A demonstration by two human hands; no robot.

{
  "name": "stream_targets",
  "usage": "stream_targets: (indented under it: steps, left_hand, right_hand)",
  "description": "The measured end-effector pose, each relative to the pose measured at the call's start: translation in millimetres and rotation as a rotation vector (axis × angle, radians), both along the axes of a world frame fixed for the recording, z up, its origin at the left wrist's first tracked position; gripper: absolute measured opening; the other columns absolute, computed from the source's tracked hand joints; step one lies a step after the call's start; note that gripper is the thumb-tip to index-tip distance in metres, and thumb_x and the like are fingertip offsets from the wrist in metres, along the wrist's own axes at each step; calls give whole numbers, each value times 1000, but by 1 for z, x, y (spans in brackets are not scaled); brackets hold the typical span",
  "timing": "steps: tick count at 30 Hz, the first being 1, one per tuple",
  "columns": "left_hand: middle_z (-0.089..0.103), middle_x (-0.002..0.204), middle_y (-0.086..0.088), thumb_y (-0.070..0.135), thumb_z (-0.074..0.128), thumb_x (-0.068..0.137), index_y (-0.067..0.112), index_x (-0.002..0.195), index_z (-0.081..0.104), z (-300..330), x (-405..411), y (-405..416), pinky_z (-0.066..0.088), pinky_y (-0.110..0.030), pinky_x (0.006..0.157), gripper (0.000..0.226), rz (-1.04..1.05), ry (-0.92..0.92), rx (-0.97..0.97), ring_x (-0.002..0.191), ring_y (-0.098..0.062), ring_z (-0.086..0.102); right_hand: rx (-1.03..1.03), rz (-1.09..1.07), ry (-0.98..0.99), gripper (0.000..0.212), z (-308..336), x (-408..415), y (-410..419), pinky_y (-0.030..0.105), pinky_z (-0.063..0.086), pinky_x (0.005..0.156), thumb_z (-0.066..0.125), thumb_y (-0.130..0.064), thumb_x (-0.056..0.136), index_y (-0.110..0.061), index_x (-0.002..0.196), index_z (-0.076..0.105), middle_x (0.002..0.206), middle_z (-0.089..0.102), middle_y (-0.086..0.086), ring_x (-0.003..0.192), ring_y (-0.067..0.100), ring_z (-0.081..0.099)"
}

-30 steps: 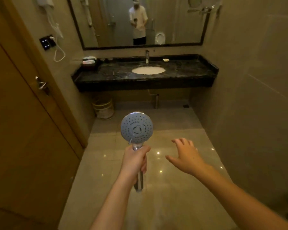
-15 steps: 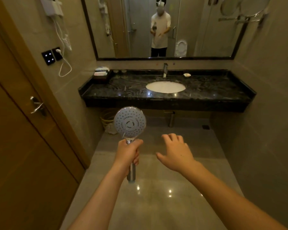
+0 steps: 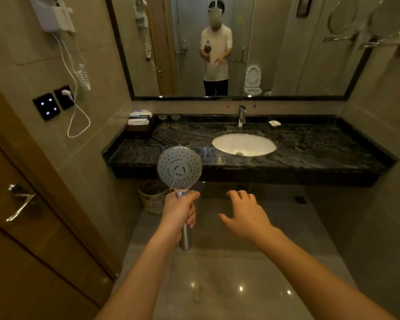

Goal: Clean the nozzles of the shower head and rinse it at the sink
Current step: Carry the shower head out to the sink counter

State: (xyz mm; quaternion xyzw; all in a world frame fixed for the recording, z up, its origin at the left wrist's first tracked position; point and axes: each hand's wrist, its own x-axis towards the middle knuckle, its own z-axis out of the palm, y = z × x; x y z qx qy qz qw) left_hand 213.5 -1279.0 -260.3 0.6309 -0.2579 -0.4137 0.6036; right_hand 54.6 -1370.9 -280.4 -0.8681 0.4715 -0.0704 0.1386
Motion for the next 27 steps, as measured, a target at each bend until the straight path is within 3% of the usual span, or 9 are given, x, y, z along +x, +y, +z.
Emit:
stream_targets:
  steps: [18, 27]
  left_hand:
    - [38, 47, -3, 13, 60, 97, 12, 73, 48, -30, 117, -279, 33, -28, 40, 27, 149, -5, 126, 36, -17, 35]
    - [35, 49, -4, 14, 61, 96, 12, 77, 47, -47, 169, -378, 30, -29, 43, 24, 232, 67, 148, 39, -19, 34]
  right_hand:
    - [99, 139, -13, 69, -26, 151, -328, 46, 44, 106, 59, -50, 89, -22, 147, 32, 145, 41, 5, 136, 29, 36]
    - [172, 205, -26, 62, -46, 195, -433, 47, 45, 102, 57, -50, 88, -21, 139, 37, 138, 44, 7, 130, 30, 40]
